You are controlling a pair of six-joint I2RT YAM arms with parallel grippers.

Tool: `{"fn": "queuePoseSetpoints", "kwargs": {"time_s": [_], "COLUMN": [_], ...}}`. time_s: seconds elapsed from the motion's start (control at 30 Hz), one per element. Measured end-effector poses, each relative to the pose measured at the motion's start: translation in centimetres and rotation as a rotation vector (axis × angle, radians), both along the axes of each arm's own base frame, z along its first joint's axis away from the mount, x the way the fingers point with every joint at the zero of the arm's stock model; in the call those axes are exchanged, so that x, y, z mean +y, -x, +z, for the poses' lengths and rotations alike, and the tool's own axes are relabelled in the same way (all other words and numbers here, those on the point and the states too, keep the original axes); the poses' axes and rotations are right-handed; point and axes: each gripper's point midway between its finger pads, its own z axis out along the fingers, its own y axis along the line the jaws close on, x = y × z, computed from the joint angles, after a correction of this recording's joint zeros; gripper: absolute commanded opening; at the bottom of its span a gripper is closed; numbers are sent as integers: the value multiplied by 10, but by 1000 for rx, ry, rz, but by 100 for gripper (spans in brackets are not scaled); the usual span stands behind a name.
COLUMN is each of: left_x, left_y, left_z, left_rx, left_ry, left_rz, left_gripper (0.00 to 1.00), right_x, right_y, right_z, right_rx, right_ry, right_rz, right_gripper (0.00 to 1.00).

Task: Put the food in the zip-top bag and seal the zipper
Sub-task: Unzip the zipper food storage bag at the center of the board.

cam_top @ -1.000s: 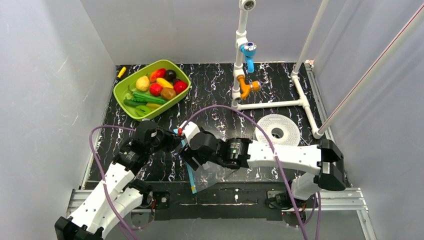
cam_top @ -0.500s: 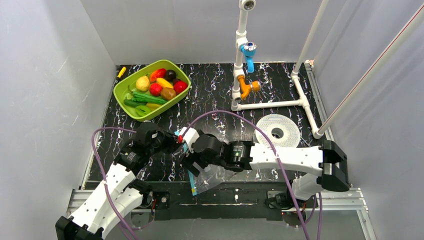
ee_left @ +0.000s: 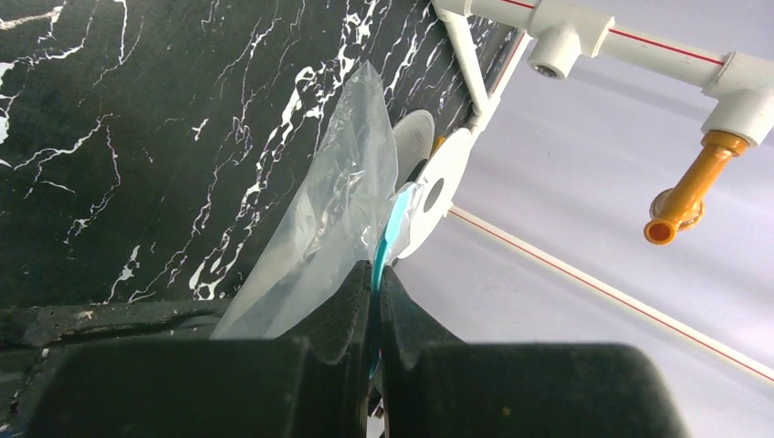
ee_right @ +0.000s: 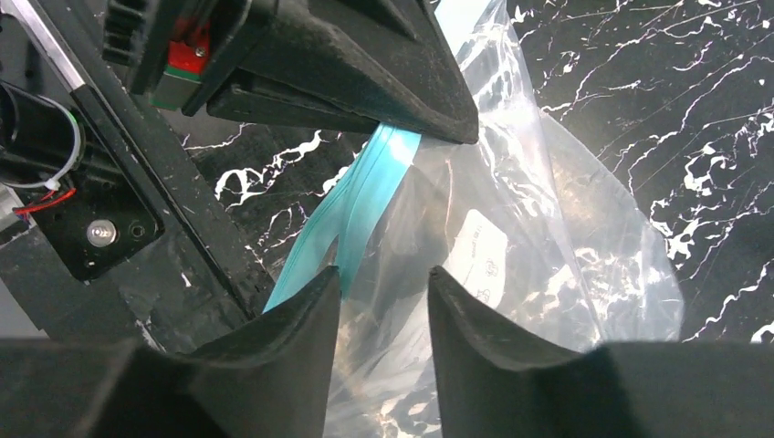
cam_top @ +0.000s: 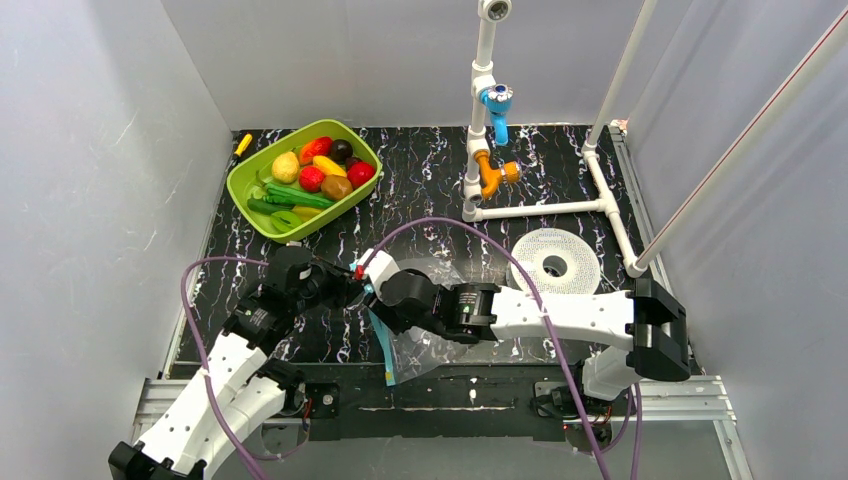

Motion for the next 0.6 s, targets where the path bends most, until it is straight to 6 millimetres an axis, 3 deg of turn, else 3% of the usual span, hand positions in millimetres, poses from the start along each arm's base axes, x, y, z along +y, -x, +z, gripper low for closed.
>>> {"fn": "queuePoseSetpoints", "kwargs": {"time_s": [0.2, 0.33, 0.37, 0.43, 0.53, 0.6], "left_x": [-2, -2, -2, -1, 0, 1], "left_y": [2, 2, 2, 3, 5, 7], "left_z": [2, 2, 2, 3, 7, 10], "left_rx": [-3, -9, -10, -18, -57, -92], "left_ry": [10, 4, 0, -5, -20, -37], "left_rz": [-13, -21, -23, -28, -50, -68], "left_gripper": [0, 0, 4, 29, 80, 97], "right_x": [-2, -2, -1, -1, -5, -9], "right_y": [-1, -4, -4, -4, -2, -4], "right_z": [2, 4, 4, 5, 6, 7], "right_rx": [5, 21, 25, 37, 77, 119], "right_ry": [-22, -39, -42, -60, -101, -143], "right_rz": [-16, -26, -26, -23, -10, -8], "right_gripper": [1, 1, 1, 1, 1, 1]}}
